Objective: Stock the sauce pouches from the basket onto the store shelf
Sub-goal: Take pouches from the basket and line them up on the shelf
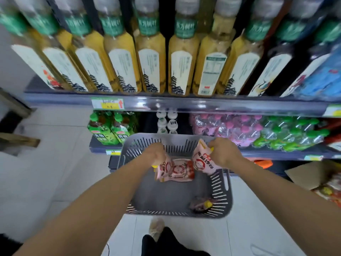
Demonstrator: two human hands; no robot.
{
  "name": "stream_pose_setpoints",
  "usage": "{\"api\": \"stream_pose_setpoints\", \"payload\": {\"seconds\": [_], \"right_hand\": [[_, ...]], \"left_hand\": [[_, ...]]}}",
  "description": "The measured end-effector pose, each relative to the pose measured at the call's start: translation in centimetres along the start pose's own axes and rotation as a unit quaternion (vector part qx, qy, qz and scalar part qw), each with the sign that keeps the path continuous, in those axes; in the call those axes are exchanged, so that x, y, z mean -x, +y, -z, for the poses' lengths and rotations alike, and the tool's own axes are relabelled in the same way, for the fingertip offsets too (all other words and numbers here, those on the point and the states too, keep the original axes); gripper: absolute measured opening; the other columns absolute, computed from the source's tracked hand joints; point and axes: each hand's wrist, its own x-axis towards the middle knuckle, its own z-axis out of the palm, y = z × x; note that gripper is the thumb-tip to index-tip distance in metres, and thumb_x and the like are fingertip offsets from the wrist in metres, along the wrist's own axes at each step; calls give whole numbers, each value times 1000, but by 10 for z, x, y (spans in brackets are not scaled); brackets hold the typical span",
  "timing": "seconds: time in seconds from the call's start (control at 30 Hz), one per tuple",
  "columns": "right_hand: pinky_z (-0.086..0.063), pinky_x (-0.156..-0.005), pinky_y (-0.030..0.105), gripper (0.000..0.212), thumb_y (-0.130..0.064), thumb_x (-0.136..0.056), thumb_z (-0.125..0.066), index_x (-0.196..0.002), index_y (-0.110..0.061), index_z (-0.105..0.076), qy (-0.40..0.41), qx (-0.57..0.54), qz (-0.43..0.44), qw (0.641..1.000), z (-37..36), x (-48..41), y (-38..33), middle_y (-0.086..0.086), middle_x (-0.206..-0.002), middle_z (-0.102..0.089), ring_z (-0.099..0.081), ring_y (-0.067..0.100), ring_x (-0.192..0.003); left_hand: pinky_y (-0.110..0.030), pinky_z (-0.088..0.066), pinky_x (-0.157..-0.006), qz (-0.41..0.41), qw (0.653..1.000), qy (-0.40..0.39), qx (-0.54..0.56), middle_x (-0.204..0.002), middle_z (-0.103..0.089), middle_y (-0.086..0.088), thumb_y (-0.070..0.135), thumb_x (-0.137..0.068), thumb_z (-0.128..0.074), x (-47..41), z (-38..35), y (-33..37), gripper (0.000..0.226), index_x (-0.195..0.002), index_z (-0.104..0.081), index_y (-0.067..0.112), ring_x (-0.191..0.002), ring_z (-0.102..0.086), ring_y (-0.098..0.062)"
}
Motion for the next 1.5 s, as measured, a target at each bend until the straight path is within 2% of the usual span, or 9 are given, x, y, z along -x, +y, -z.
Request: {"api": "stream_pose_setpoints", "payload": {"seconds": [0.1,0.37,0.5,0.67,0.77,0.87,0.97,1.23,1.5], "right_hand": [[-47,-68,29,26,-1,-79,-55,-100,-3,-70,28,-14,17,999,45,33,-10,13,-99,-66,-63,32,-96],[-48,-80,32,26,-6,-81,-64,-105,-13,-69,138,-70,106,982,177,131,-41,13,-119,-64,-59,30,-103],[-37,-67,25,24,-1,-79,-58,-94,-17,-68,205,-90,142,964,238,172,-55,7,-94,-60,-50,23,-82],[-38,-65,28,17,-6,-81,-53,-83,-21,-60,307,-120,172,928,304,207,-70,5,-83,-56,-49,25,-80],[-46,-68,34,10,-16,-86,-52,-87,-17,-62,365,-135,181,903,339,217,-78,5,-85,-58,-54,26,-80],[-45,-66,33,13,-23,-89,-51,-93,-15,-61,417,-137,180,880,371,220,-82,5,-90,-59,-55,25,-82],[-48,-62,31,14,-26,-91,-52,-98,-15,-58,455,-138,180,861,400,214,-88,4,-94,-60,-59,24,-82],[-58,-74,38,26,-15,-91,-56,-116,-16,-47,469,-162,147,856,455,171,-88,12,-113,-62,-66,30,-95],[-56,-76,34,32,-14,-87,-62,-117,-12,-49,432,-198,158,866,497,88,-73,11,-107,-63,-66,26,-95]], "left_hand": [[-21,-37,-50,10,1000,-2,1,-66,-45,-1,7,-88,-46,38,32,2,28,-62,-44,13,-58,-46,-13],[-17,-25,-45,-33,995,93,-22,-57,-33,1,9,-86,-52,180,149,47,38,-55,-33,16,-49,-30,-10],[-31,-44,-59,-80,980,174,-56,-71,-45,-7,6,-83,-54,248,205,71,19,-65,-47,8,-64,-45,-21],[-26,-33,-48,-115,956,259,-74,-65,-48,-9,9,-80,-65,318,264,94,16,-75,-64,-5,-55,-39,-18],[-24,-43,-57,-151,940,292,-91,-73,-60,-9,13,-78,-69,337,297,104,17,-87,-71,-1,-64,-53,-22],[-31,-49,-73,-182,929,307,-97,-72,-62,-6,14,-78,-70,346,326,116,10,-79,-71,5,-69,-56,-20],[-21,-41,-61,-209,918,322,-94,-60,-54,4,12,-80,-68,350,352,124,23,-59,-60,16,-59,-49,-10],[-24,-37,-62,-257,897,354,-62,-55,-46,9,7,-81,-65,339,407,150,37,-52,-50,25,-54,-42,-8],[-21,-42,-65,-257,894,363,-58,-68,-63,7,13,-79,-70,316,435,177,15,-68,-66,20,-62,-55,-6]]}}
